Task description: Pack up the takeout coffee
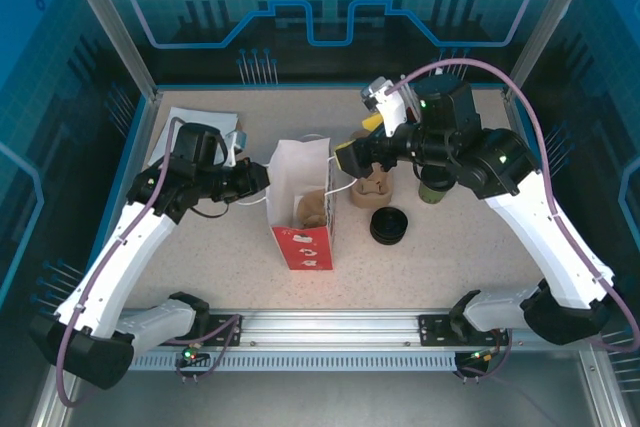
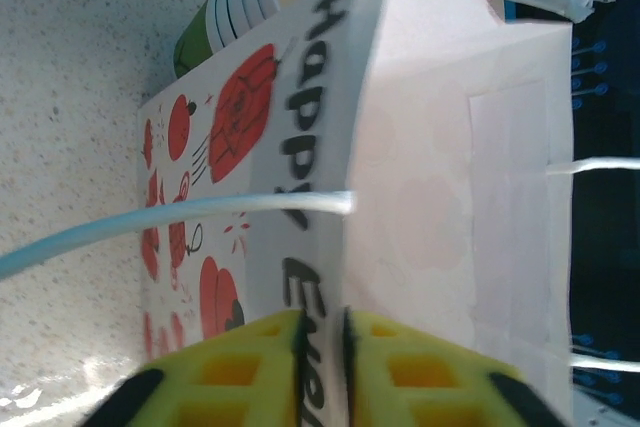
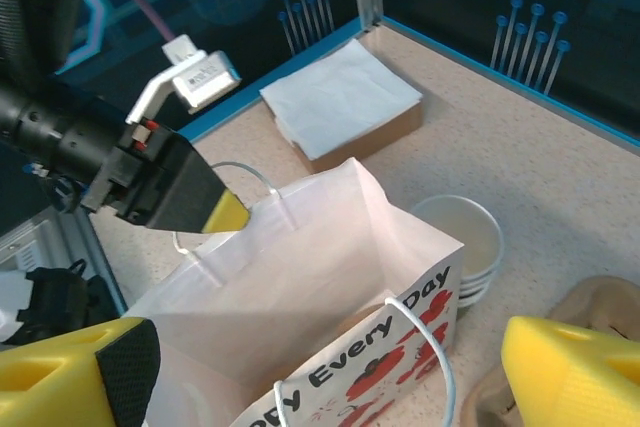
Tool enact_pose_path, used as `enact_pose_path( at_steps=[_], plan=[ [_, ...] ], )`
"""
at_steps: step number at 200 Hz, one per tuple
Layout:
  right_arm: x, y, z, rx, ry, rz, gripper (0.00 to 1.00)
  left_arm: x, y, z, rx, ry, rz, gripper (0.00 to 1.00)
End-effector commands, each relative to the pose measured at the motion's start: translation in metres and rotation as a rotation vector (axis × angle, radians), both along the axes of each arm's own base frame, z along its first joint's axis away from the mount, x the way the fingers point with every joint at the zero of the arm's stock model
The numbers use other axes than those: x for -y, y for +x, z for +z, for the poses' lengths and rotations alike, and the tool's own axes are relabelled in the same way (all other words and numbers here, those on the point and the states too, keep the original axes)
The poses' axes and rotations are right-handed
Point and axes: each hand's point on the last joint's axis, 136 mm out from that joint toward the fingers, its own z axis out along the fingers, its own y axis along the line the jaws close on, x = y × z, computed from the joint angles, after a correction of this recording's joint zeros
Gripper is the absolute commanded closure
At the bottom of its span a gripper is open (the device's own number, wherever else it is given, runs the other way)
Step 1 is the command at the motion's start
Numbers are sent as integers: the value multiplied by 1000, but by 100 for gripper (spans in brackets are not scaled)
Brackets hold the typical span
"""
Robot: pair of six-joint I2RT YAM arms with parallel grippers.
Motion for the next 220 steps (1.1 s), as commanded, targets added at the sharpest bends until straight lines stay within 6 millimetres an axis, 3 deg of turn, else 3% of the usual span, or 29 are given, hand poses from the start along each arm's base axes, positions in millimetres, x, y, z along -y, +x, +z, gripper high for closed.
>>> enact_pose_path(
  at_steps=[1,30,81,122,154,220],
  plan=[
    [22,6,7,45,-2,-107,9,4,-1,17,31,-6,-24,71],
    [39,8,6,72,-31,-179,9,-3,-5,32,63,30,-27,58],
    [70,9,-1,67,-78,-308,7,-19,-14,56,115,147,-45,49],
    [77,9,-12,32,-86,-335,7,-27,1,70,170,309,-119,38],
    [81,10,-15,25,-89,-351,7,-14,24,72,190,373,-263,30],
    [90,12,-24,4,-96,-376,7,35,57,35,169,451,-642,25]
  ],
)
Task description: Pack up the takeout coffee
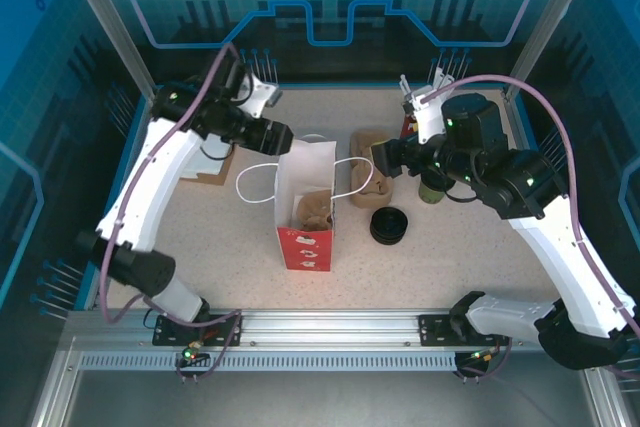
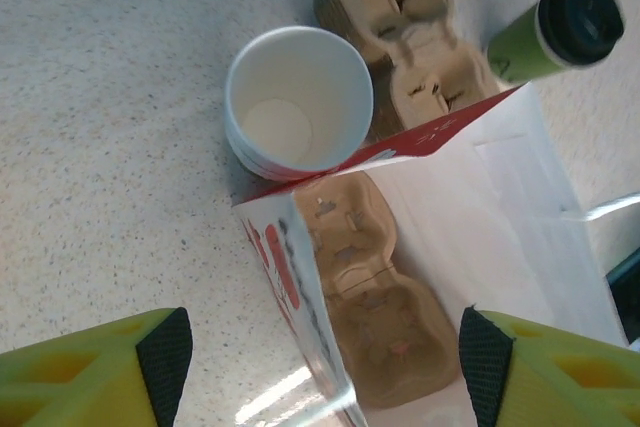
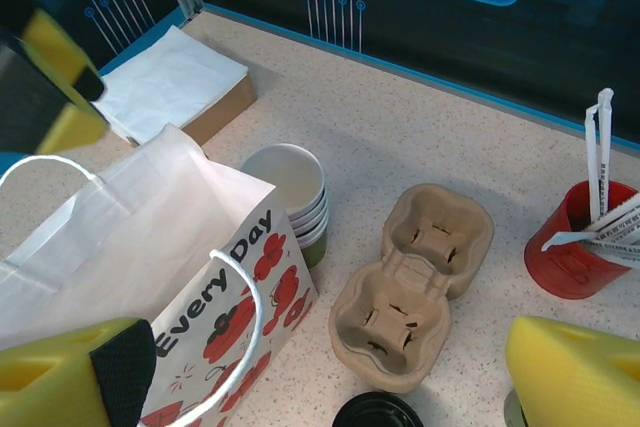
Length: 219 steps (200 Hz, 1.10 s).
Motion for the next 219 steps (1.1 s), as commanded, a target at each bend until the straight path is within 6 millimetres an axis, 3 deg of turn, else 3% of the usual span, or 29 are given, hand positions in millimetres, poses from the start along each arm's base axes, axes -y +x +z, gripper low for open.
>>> enact_pose_path(
  at_steps=[1,39,60,78,95,117,157,192,219],
  plan=[
    [11,-1,-2,-9,10,-35,7,18,-12,-5,0,42,-203,25],
    [18,-3,-4,-18,25,-51,7,28,2,-34,-27,121,-285,27],
    [21,-3,-5,-22,30,-53,6,29,9,-45,-22,158,-308,32],
    [22,-3,-7,-31,36,-55,6,25,16,-50,-19,198,-294,44],
    [22,-2,-8,-34,41,-56,6,18,23,-50,-16,235,-250,65],
    [22,-1,-10,-39,45,-57,6,9,26,-43,-17,255,-148,84],
    [19,3,-13,-51,47,-54,6,-11,11,-14,-36,185,147,99],
    [16,5,-16,-62,51,-49,7,-23,-7,3,-86,102,351,100],
    [15,6,-19,-68,46,-51,7,-34,-20,1,-148,124,446,100]
  ],
)
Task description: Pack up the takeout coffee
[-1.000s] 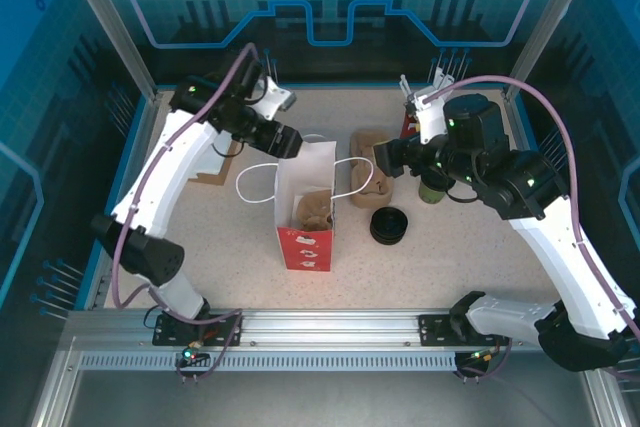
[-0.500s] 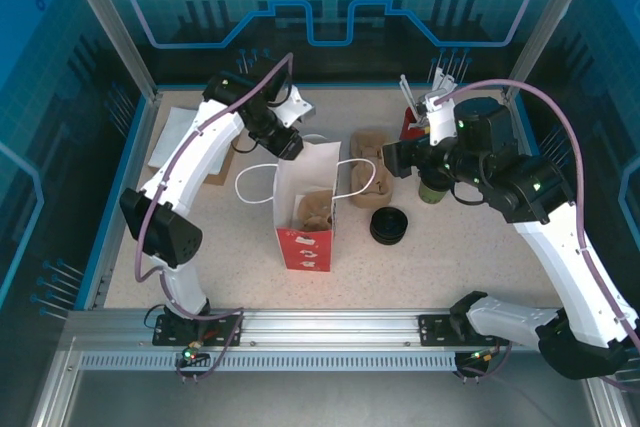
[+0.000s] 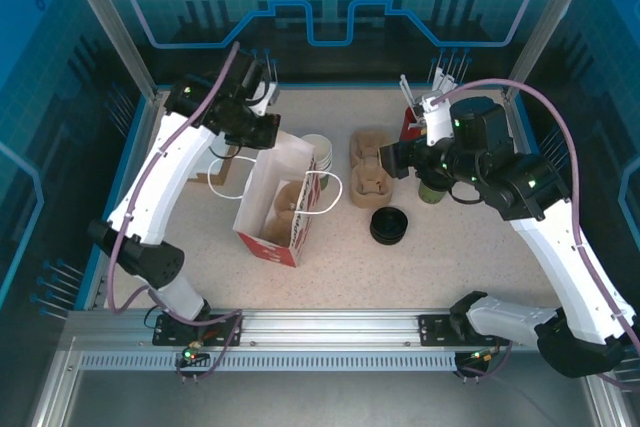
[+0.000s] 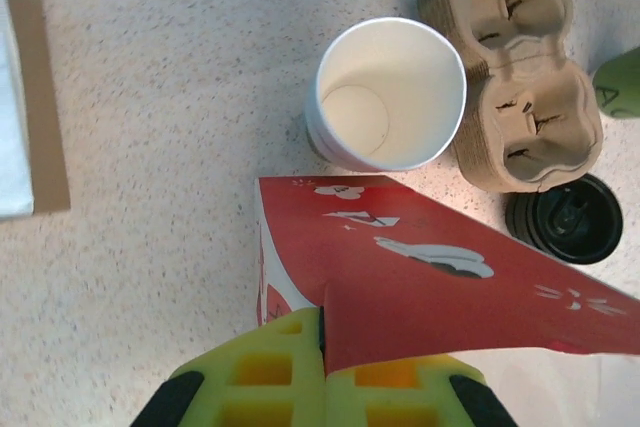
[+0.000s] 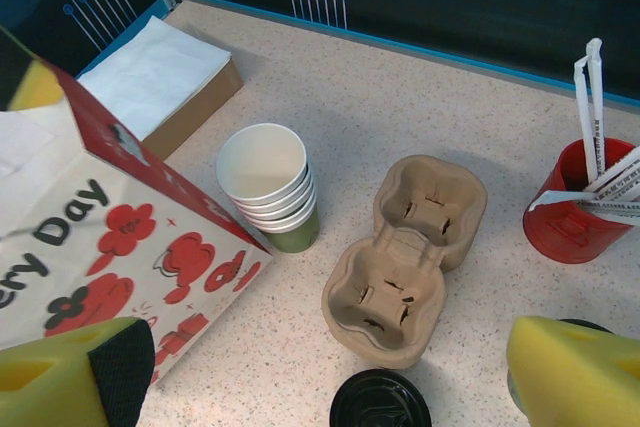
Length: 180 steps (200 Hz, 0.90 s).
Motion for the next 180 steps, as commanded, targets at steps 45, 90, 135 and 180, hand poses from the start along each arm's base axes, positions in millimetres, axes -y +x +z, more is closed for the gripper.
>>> enact_pose_path(
  at_steps=[45,90,135,180],
  plan=[
    [0,5,-6,-17,2,-10,7,-22,-23,-10,-142,-2,253,100],
    [0,8,-11,-25,-13,-4,6,-24,-23,-28,-204,13,298,98],
    [-1,9,-18,-42,-31,-1,6,-20,-28,-66,-269,-2,281,66],
    [0,7,-14,-32,-39,9,6,-42,-36,-24,-143,150,73,37]
  ],
)
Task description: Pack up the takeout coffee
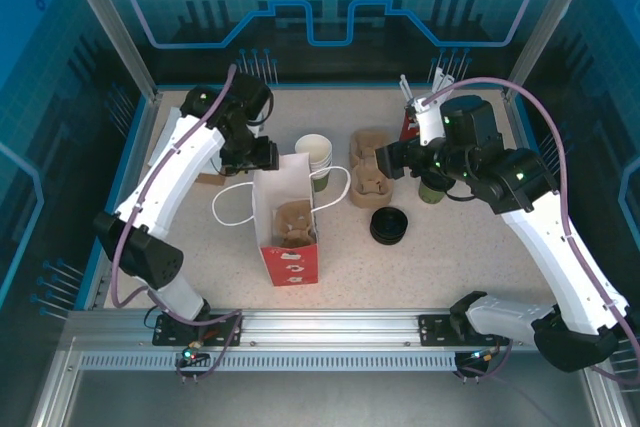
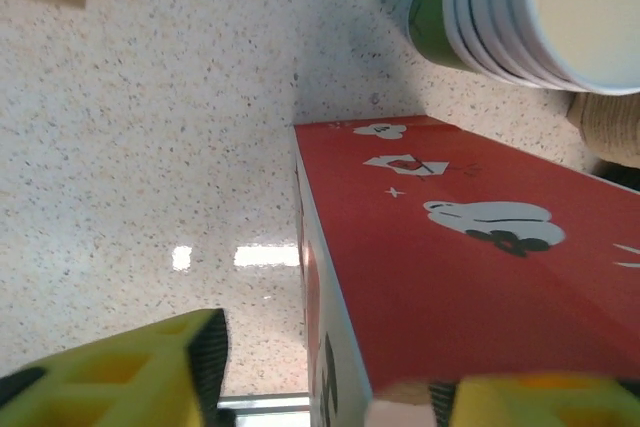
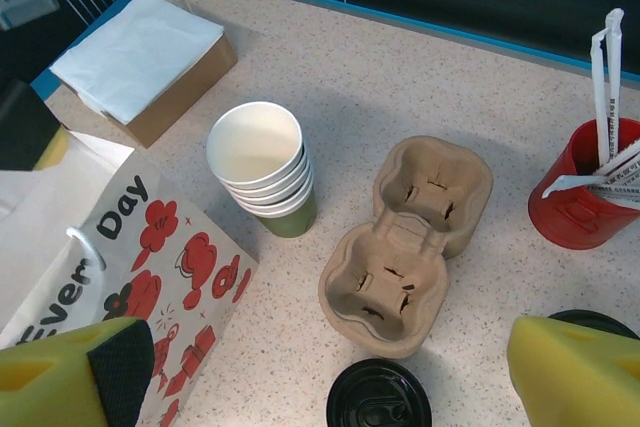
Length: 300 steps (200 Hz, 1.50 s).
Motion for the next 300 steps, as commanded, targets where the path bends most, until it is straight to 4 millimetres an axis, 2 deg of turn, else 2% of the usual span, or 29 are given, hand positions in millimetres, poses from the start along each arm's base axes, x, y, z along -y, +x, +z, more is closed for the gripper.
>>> enact_pose_path(
  at_steps=[1,14,30,52,85,104,132,150,182,200,214,232,268,300],
  plan=[
    [4,-1,3,9,-9,5,6,-18,-9,37,97,78,-154,36],
    [4,-2,2,11,-10,8,6,-20,-12,45,122,104,-236,32],
    [4,-3,2,15,-8,17,6,-6,-14,50,156,54,-377,28],
    [3,-3,2,22,-11,28,4,14,-14,48,212,11,-620,22],
    [1,-4,2,23,-14,43,3,26,-1,45,327,57,-896,12],
    [2,-5,3,23,-15,45,2,34,11,41,385,74,-993,7],
    [1,-5,3,21,-10,45,2,45,22,33,382,77,-1078,9],
    [1,-5,2,19,-13,45,2,55,18,24,346,39,-1132,13],
    [3,-5,1,19,-21,41,2,56,17,7,285,33,-1170,26],
    [3,-5,0,18,-23,41,2,55,20,8,285,44,-1164,47],
    [3,-5,-1,16,-23,42,2,53,20,14,295,54,-1152,68],
    [3,-4,-2,13,-21,40,2,48,15,22,311,76,-1146,84],
    [2,-4,-3,11,-14,42,3,30,-5,38,337,127,-1105,98],
    [2,-2,-5,-1,-13,37,3,19,-21,47,324,126,-1023,100]
  ],
)
